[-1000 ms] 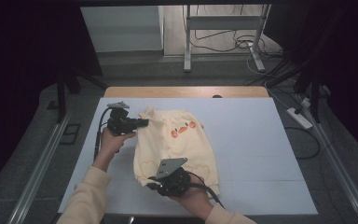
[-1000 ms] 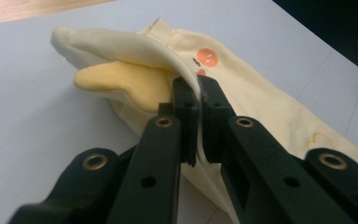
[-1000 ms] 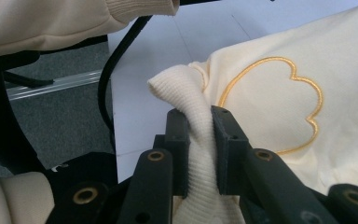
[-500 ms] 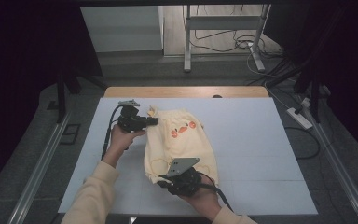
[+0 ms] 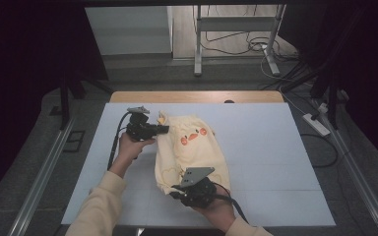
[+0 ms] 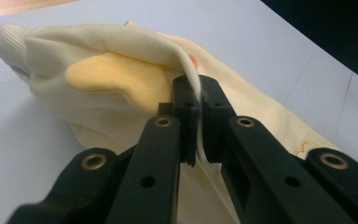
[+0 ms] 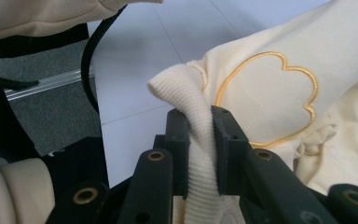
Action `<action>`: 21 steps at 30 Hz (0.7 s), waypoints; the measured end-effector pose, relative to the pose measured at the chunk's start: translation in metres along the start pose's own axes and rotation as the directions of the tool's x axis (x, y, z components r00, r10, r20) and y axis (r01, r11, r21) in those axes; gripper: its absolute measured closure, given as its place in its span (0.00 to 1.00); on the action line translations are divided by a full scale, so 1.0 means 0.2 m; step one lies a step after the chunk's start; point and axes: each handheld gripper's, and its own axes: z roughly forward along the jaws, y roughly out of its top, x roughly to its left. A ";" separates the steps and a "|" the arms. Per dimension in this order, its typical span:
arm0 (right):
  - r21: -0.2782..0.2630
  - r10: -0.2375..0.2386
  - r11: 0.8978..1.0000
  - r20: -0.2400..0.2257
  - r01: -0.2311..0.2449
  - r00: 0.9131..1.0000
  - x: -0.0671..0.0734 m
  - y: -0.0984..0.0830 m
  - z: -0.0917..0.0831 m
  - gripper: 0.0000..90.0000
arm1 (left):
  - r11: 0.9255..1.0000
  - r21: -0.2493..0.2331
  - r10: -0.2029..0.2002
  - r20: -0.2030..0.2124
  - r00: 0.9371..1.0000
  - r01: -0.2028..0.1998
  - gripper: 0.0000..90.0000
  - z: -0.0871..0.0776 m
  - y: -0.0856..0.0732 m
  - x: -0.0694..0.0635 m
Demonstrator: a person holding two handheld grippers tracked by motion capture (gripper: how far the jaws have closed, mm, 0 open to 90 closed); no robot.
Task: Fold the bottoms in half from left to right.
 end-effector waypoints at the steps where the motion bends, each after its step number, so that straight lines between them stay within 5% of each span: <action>1: 0.000 0.003 1.000 0.001 -0.003 1.000 0.00 0.00 0.00 0.86 | 1.000 0.000 0.000 0.001 1.000 0.000 0.95 0.00 0.00 0.00; 21: 0.006 0.016 1.000 0.022 -0.016 1.000 -0.02 -0.05 -0.06 0.86 | 1.000 0.006 0.013 -0.003 1.000 -0.013 0.95 0.05 0.00 -0.03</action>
